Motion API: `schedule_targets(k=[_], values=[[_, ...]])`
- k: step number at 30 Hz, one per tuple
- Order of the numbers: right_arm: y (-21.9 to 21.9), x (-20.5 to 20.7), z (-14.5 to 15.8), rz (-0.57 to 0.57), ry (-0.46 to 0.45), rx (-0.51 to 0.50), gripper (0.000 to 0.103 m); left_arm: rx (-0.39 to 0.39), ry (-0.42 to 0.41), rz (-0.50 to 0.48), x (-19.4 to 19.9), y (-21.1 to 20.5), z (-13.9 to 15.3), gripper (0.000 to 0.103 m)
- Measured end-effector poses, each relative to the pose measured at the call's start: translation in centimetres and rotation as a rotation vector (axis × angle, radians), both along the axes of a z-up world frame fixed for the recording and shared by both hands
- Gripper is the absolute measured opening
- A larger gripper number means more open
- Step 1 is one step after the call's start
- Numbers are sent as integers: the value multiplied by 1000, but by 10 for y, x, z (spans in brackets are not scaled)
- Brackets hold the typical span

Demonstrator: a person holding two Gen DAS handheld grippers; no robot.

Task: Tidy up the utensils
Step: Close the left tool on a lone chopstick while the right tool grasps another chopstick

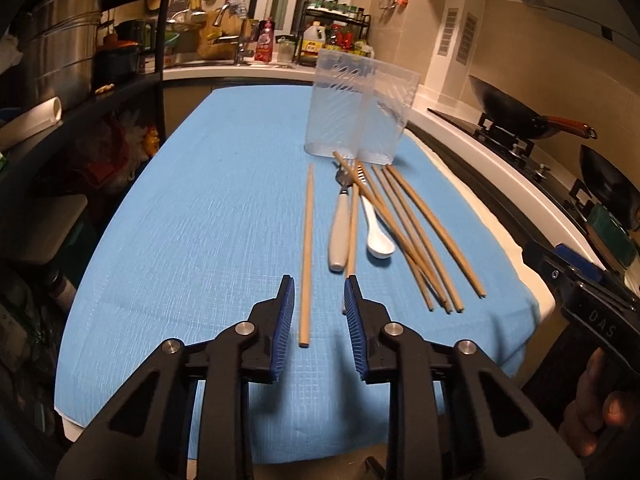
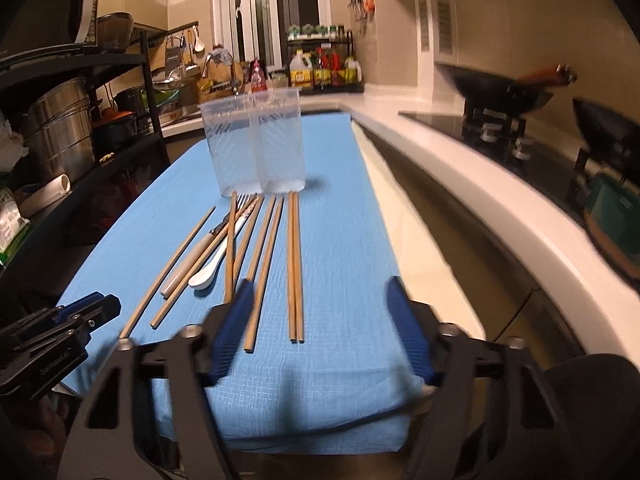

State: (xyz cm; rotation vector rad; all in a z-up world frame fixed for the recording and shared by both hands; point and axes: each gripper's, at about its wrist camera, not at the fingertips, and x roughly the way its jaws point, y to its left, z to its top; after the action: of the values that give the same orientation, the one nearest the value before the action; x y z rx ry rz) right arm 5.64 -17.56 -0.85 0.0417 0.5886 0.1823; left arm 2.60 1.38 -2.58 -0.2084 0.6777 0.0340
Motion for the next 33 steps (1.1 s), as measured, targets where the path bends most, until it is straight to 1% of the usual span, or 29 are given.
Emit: schedule_targets(k=[1,2,4,6,8,12,16,19,21,22,25,27,29,30,32,33], values=[[1,5,-4,6,27,8,41,-3,7,11,2,3,-2,26],[2,11,-8,13,51,13,35,-7,18,22,5,6,-5,26],[7,18,-16,25,80,16,30,-19,32,31,9,8,-9,26],[10,24,-22,28,104,8,27,-22,46,32,13,8,-13,26],[13,31,-29,26,127,3,21,-23,55,31,16,7,-15,26],[20,42,-42,31,178,-18,17,-22,68,26,20,3,-19,26],[24,44,-44,36,165,-35,17,3,69,26,23,-1,-23,26],[24,44,-47,56,190,-29,19,9,61,29,23,-2,-23,26],[27,42,-46,62,184,-52,20,18,59,29,23,-3,-23,26],[28,41,-45,61,182,-56,19,21,58,29,23,-4,-23,26],[22,41,-43,51,188,-19,16,29,56,27,22,-5,-23,26],[14,39,-36,45,164,34,17,22,55,27,22,-4,-24,26],[9,37,-31,24,132,44,19,17,55,27,22,-4,-23,26],[9,39,-33,20,144,45,19,18,55,27,22,-4,-24,26],[13,47,-42,24,198,23,19,25,55,26,21,-4,-23,26],[16,46,-42,26,183,0,19,25,54,26,21,-4,-23,26]])
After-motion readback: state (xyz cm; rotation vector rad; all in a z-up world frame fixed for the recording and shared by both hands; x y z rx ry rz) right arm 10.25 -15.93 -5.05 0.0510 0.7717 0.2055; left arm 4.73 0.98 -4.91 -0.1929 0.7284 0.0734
